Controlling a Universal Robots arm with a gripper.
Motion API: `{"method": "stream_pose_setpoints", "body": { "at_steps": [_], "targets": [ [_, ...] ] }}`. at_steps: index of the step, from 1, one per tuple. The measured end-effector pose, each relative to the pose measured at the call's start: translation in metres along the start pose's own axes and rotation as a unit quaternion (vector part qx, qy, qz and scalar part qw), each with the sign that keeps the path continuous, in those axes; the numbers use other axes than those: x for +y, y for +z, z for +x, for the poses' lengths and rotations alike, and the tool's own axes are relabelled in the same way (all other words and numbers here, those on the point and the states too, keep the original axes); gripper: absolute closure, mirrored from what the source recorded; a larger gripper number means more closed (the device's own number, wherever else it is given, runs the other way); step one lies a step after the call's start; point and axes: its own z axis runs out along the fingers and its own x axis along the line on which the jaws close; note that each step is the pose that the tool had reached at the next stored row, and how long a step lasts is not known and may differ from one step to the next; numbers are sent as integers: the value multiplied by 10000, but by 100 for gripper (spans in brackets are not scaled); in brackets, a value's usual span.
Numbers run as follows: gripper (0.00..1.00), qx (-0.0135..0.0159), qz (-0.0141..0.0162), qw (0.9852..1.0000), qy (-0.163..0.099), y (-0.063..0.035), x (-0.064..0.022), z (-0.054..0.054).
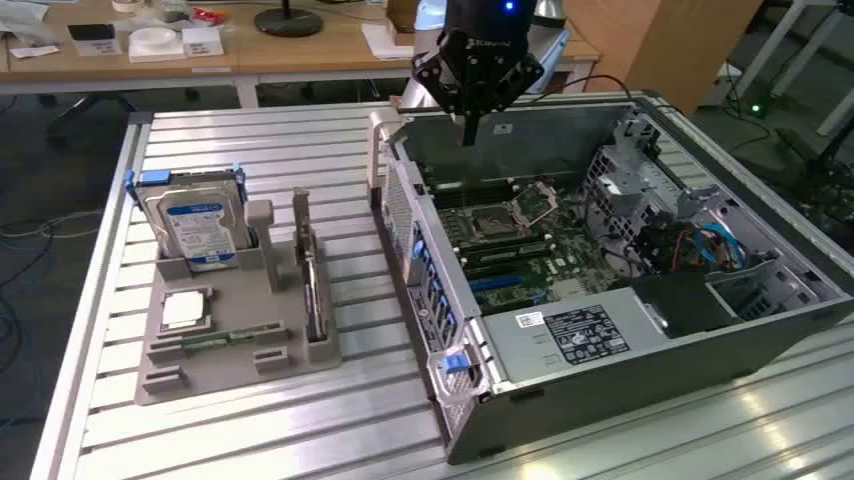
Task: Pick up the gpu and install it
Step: 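Reach for the gpu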
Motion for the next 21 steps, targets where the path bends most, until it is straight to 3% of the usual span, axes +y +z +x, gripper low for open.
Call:
{"method": "stream_pose_setpoints", "body": {
  "at_steps": [6, 21],
  "targets": [
    [89, 0, 1, 10000, 1, -1, -1, 11],
    [89, 0, 0, 10000, 0, -4, -12, 159]
  ]
}}
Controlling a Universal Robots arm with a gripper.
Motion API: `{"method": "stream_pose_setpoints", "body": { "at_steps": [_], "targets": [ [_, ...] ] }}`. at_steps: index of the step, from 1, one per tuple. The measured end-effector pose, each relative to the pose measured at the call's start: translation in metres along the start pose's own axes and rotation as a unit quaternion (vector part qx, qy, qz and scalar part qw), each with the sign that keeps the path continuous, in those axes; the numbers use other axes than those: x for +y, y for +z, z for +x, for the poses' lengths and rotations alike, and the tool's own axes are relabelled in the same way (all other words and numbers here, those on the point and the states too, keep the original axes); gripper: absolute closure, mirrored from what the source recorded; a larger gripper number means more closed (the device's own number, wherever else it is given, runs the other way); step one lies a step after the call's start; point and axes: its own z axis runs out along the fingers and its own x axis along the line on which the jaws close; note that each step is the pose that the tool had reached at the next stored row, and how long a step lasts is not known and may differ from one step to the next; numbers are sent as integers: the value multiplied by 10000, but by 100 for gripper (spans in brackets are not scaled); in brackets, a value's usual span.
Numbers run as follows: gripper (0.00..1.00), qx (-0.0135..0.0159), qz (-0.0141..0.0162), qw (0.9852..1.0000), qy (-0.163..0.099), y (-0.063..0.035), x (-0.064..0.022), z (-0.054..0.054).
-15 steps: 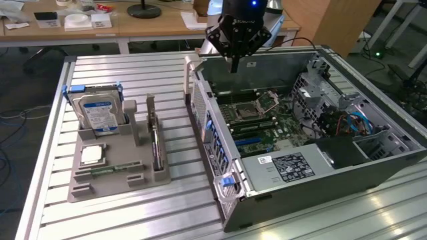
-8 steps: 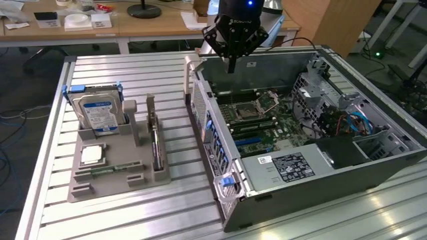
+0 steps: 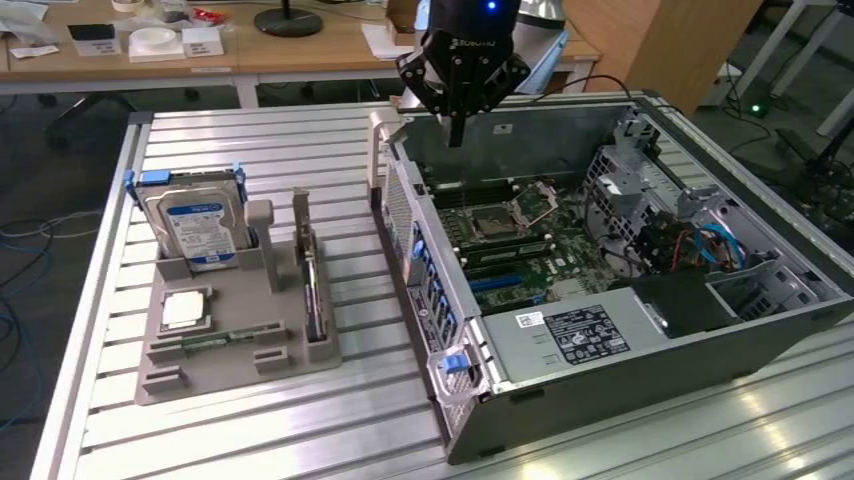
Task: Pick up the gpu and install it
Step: 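Reach for the gpu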
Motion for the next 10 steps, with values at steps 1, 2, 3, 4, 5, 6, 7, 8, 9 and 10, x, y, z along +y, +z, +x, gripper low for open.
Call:
{"method": "stream_pose_setpoints", "body": {
  "at_steps": [1, 2, 3, 4, 5, 6, 7, 8, 9, 10],
  "targets": [
    [89, 0, 0, 10000, 0, 0, -1, 9],
    [89, 0, 0, 10000, 0, 0, -1, 18],
    [89, 0, 0, 10000, 0, -1, -2, 27],
    [89, 0, 0, 10000, 0, -1, -3, 35],
    [89, 0, 0, 10000, 1, -1, -3, 44],
    [89, 0, 0, 10000, 0, -1, -4, 53],
    [89, 0, 0, 10000, 0, -1, -5, 63],
    [89, 0, 0, 10000, 1, -2, -5, 73],
    [89, 0, 0, 10000, 0, -2, -6, 82],
    [89, 0, 0, 10000, 0, -2, -7, 91]
  ]
}}
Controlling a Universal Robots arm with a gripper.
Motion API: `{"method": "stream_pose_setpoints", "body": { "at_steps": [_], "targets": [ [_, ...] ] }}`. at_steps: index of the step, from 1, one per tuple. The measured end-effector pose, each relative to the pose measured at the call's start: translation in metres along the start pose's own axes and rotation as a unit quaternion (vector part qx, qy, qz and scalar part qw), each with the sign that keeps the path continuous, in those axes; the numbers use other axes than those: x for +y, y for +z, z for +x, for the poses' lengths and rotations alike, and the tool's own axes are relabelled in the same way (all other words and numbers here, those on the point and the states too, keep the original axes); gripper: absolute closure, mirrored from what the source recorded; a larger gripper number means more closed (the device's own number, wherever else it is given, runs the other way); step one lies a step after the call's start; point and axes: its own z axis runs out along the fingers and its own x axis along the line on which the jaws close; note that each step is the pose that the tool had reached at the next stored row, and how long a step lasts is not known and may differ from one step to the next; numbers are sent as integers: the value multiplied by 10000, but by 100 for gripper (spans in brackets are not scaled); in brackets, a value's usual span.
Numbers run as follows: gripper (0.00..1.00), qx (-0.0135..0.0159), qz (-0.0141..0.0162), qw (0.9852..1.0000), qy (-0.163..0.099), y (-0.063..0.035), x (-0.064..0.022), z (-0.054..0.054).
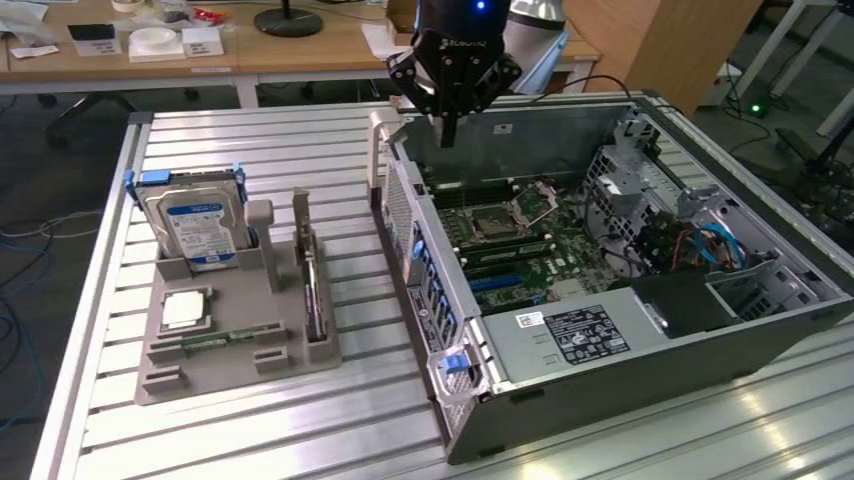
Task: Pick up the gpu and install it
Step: 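Reach for the gpu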
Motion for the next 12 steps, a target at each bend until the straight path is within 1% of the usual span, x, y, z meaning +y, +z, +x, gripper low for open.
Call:
{"method": "stream_pose_setpoints", "body": {
  "at_steps": [12],
  "targets": [
    [89, 0, 0, 10000, 0, -4, -11, 131]
  ]
}}
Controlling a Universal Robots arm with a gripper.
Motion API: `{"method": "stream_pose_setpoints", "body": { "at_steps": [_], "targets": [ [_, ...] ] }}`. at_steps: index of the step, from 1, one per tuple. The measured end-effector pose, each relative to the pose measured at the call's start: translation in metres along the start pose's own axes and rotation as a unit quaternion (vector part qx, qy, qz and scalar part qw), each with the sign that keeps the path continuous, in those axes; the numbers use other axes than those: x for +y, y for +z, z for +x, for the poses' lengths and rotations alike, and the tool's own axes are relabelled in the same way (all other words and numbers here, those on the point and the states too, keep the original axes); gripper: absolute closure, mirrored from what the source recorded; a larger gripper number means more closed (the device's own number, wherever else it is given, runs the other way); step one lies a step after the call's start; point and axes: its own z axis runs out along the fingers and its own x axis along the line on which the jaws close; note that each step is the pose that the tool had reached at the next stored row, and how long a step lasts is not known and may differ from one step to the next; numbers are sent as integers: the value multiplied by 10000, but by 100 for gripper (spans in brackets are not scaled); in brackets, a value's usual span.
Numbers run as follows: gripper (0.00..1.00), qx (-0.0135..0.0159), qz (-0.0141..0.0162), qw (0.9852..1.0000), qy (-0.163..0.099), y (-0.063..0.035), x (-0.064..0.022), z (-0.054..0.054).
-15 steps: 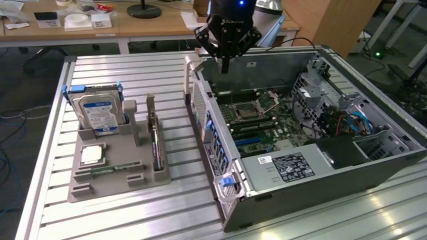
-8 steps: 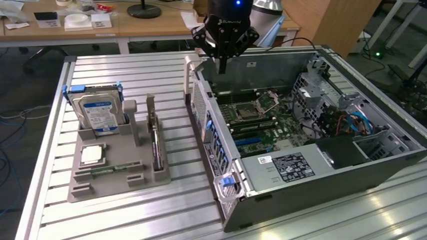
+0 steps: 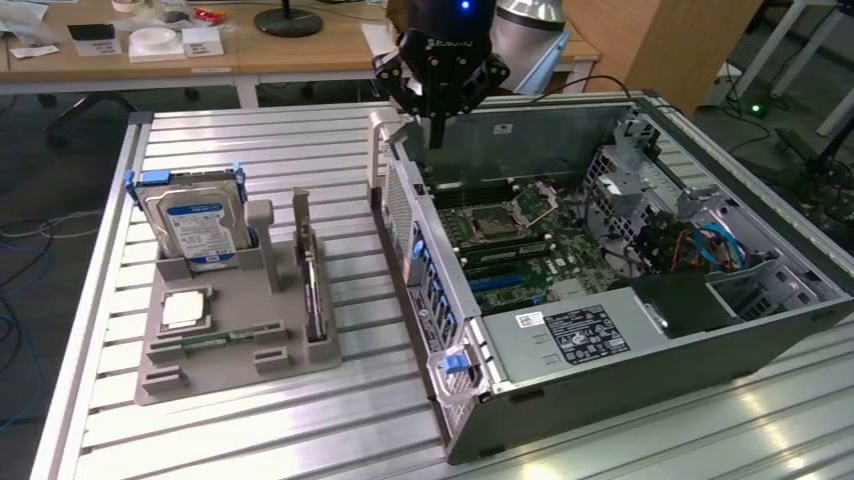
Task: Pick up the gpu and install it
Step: 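Reach for the gpu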
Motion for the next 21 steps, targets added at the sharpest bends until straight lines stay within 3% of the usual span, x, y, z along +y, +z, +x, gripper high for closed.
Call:
{"method": "stream_pose_setpoints", "body": {
  "at_steps": [21],
  "targets": [
    [89, 0, 0, 10000, -1, -7, -21, 254]
  ]
}}
